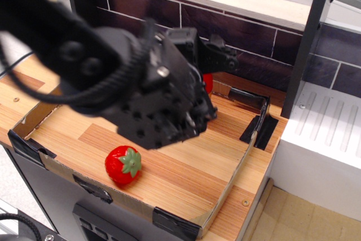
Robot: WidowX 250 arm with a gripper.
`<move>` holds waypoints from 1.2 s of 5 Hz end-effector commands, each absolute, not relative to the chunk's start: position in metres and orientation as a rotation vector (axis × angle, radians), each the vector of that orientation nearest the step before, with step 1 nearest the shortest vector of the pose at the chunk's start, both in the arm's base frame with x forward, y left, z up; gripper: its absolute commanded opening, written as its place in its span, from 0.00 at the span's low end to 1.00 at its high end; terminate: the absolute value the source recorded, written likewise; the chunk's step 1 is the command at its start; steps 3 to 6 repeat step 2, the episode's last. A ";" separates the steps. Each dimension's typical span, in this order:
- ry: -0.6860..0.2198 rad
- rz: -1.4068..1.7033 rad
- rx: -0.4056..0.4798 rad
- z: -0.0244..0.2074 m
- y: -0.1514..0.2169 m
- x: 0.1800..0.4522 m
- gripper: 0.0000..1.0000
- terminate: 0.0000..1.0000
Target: Upright hot sauce bottle
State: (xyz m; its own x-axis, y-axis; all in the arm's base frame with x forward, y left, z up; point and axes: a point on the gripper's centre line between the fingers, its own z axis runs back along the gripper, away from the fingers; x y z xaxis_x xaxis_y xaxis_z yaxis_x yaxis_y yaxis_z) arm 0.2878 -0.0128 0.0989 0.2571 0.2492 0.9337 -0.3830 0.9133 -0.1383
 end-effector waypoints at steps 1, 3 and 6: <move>-1.260 0.433 0.105 0.106 -0.017 0.284 1.00 0.00; -1.260 0.433 0.105 0.106 -0.017 0.284 1.00 1.00; -1.260 0.433 0.105 0.106 -0.017 0.284 1.00 1.00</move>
